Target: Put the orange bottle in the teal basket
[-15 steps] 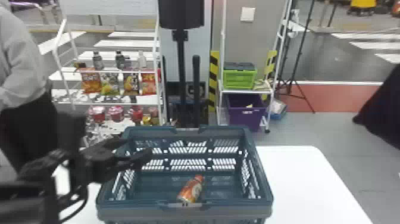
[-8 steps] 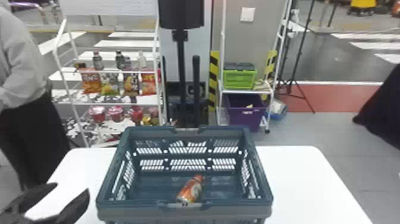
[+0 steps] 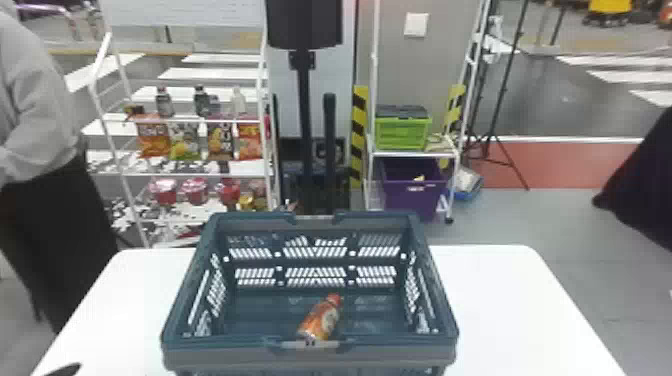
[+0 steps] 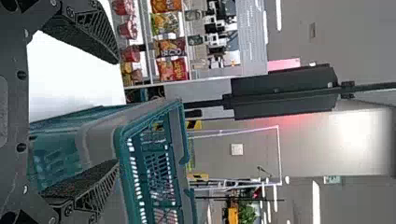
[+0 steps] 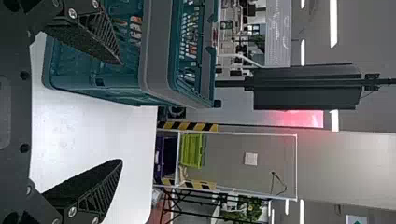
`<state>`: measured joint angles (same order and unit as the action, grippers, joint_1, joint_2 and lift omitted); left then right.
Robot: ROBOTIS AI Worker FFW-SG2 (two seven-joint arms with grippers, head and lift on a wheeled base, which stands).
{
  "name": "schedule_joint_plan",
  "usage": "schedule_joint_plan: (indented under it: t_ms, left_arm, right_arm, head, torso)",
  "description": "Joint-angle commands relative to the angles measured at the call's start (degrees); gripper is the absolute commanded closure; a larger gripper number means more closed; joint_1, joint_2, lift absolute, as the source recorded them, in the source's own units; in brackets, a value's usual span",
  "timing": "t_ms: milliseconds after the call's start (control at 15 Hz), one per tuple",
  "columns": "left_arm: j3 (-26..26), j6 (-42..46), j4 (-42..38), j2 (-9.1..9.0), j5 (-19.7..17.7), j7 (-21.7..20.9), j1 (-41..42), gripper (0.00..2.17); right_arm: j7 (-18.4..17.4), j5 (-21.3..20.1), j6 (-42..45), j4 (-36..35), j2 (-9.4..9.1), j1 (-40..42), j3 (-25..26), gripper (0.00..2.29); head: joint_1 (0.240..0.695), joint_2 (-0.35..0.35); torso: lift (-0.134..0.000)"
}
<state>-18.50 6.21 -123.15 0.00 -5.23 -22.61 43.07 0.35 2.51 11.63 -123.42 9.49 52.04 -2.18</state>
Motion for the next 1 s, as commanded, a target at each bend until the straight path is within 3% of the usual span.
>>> schedule_joint_plan:
  t_ms: [0,467,933]
  left_arm:
    - [3.73,3.67,2.39,-0.15,1.45,3.80,2.63,0.14]
    - [7.69,5.43,2.92,-0.15,2.59,10.30,4.21,0.14]
    - [7.77,7.72,2.30,-0.15,2.07,10.74,5.71,0.13]
  right_arm:
    - [0.00,0.39,0.36,0.02,0.62,-0.10,-0.28,0.14]
    - [0.00,1.18,1.06,0.37,2.02,-0.19,-0.81,0.14]
    - [0.09,1.18,1.76,0.63,1.85,-0.89,-2.04,0.14]
  head:
    - [0.499,0.000]
    - [0.499,0.000]
    - [0.499,0.000]
  torso:
    - [0.000]
    - [0.000]
    - [0.000]
